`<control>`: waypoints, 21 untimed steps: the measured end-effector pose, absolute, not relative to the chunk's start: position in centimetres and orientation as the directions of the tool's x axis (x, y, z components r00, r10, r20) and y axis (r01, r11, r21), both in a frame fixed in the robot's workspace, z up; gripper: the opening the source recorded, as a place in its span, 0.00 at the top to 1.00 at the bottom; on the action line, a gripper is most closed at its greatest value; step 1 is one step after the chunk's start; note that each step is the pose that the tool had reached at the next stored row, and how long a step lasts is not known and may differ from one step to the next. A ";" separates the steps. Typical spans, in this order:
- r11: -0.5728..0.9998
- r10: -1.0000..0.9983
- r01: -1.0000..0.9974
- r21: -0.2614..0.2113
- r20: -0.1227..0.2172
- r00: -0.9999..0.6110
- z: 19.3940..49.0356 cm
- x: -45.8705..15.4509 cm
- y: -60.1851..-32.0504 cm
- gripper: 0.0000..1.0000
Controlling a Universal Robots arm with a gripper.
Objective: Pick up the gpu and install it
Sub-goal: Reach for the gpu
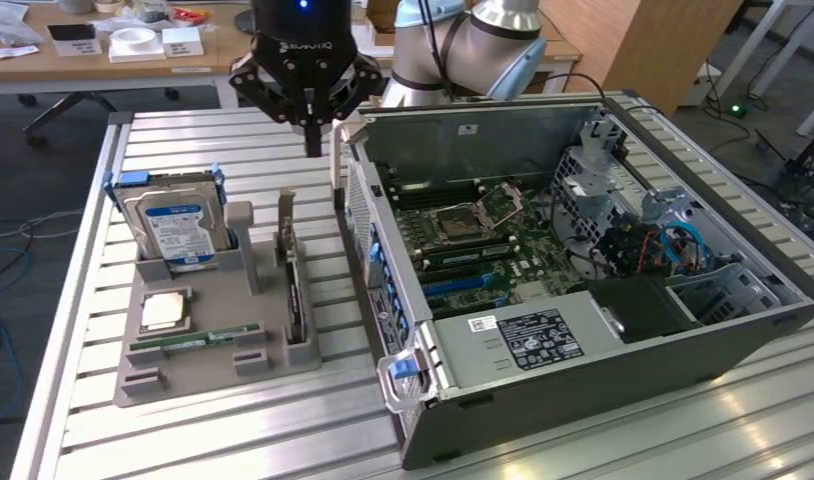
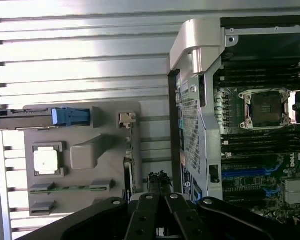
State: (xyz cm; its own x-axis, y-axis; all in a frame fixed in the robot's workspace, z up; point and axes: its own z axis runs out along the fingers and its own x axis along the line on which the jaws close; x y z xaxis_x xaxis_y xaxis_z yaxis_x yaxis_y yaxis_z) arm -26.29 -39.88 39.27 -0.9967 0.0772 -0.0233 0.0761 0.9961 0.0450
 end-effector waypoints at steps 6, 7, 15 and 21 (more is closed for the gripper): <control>0.996 0.077 0.076 0.045 -0.023 -0.997 39.3 -26.7 -39.9 0.89; 0.996 0.077 0.076 0.045 -0.023 -0.997 39.2 -26.7 -39.9 0.89; 0.996 0.077 0.076 0.045 -0.023 -0.997 39.2 -27.2 -40.1 0.89; 0.996 0.077 0.076 0.045 -0.023 -0.997 39.1 -27.7 -40.5 0.89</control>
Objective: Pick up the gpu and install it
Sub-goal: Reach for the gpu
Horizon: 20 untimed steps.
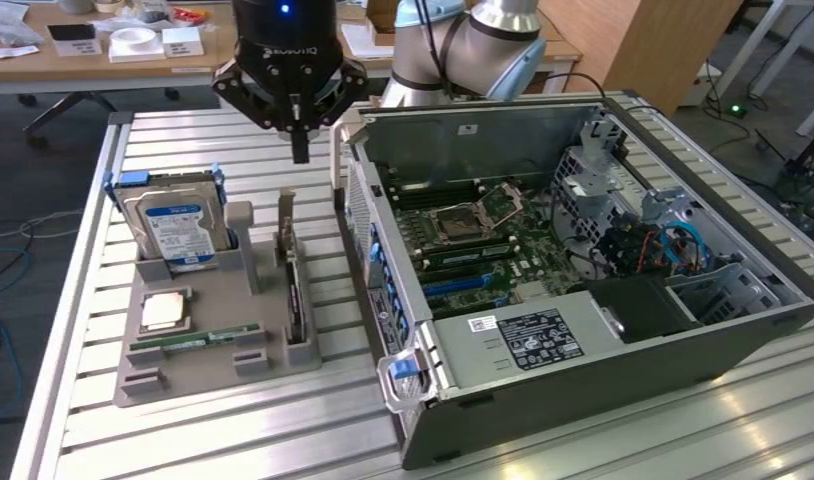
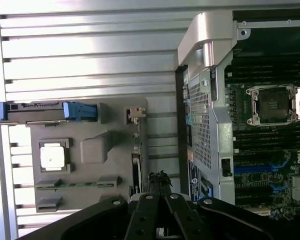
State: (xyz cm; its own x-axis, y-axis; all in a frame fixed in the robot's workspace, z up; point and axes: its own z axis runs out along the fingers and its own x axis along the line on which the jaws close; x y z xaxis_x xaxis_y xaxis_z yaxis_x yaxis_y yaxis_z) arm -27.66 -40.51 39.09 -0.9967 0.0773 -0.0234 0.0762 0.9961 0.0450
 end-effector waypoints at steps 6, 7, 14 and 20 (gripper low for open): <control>0.996 0.077 0.076 0.045 -0.023 -0.997 38.6 -28.3 -40.5 0.89; 0.996 0.077 0.076 0.045 -0.023 -0.997 38.5 -28.4 -40.6 0.89; 0.996 0.077 0.076 0.045 -0.023 -0.997 37.8 -28.6 -40.6 0.89; 0.996 0.077 0.076 0.045 -0.023 -0.997 37.6 -28.6 -40.6 0.89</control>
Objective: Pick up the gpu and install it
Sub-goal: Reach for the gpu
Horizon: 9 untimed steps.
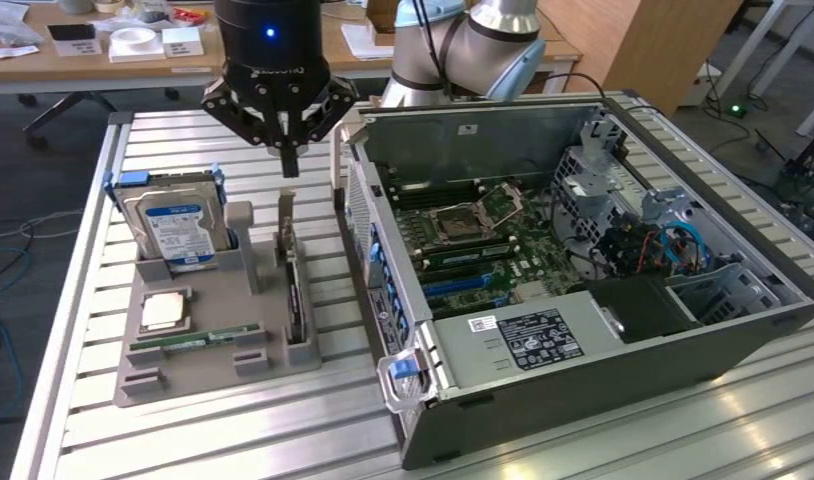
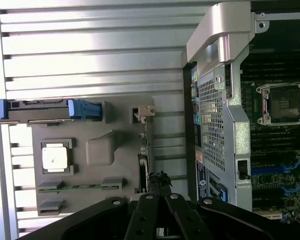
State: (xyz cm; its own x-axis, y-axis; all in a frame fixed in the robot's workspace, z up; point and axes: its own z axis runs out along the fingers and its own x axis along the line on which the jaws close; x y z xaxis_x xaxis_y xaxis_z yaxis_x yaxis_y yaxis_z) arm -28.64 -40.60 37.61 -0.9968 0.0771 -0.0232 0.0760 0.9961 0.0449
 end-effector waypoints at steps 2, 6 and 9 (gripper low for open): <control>0.996 0.077 0.076 0.045 -0.023 -0.997 37.6 -28.6 -40.6 0.89; 0.996 0.077 0.076 0.045 -0.023 -0.997 37.6 -28.6 -40.9 0.89; 0.996 0.077 0.076 0.045 -0.023 -0.997 37.6 -28.6 -41.4 0.89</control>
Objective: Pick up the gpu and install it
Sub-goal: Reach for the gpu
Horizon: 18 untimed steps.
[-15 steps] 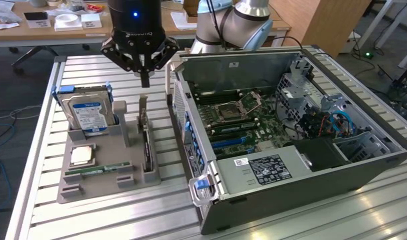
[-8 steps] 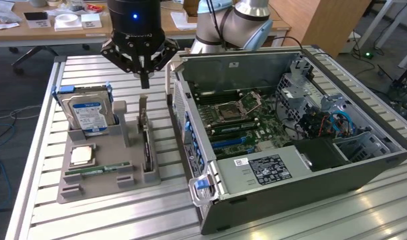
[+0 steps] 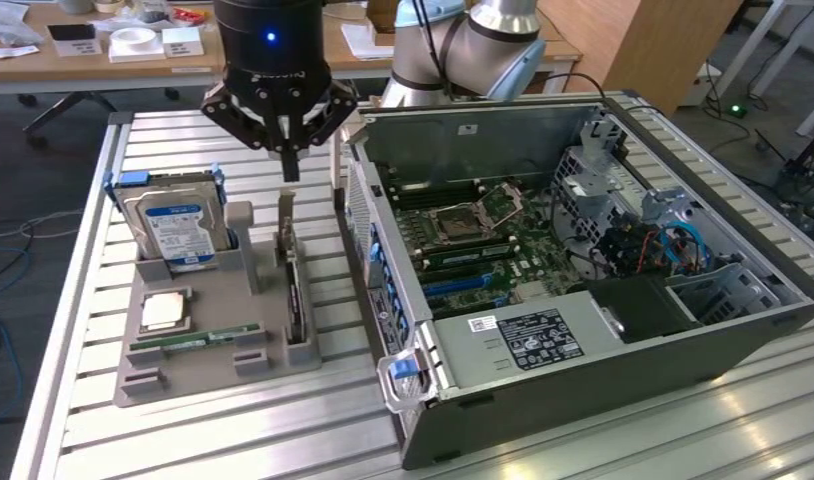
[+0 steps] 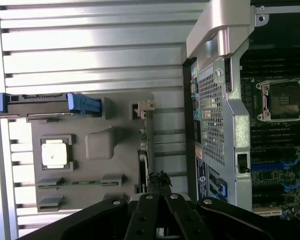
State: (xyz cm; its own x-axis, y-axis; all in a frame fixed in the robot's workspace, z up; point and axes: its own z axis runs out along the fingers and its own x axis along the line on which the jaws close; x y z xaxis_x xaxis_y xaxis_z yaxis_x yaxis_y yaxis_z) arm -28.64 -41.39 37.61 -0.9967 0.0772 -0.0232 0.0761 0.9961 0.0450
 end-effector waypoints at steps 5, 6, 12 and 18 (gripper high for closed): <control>0.996 0.077 0.076 0.045 -0.023 -0.997 37.3 -28.7 -41.7 0.89; 0.996 0.077 0.076 0.045 -0.023 -0.997 37.1 -28.6 -41.7 0.89; 0.996 0.077 0.076 0.045 -0.023 -0.997 36.2 -28.6 -41.7 0.89; 0.996 0.077 0.076 0.045 -0.023 -0.997 35.8 -28.7 -41.7 0.89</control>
State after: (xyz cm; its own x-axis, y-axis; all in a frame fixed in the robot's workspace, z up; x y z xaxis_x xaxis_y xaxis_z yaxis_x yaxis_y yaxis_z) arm -28.66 -41.74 35.77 -0.9968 0.0771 -0.0232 0.0760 0.9961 0.0450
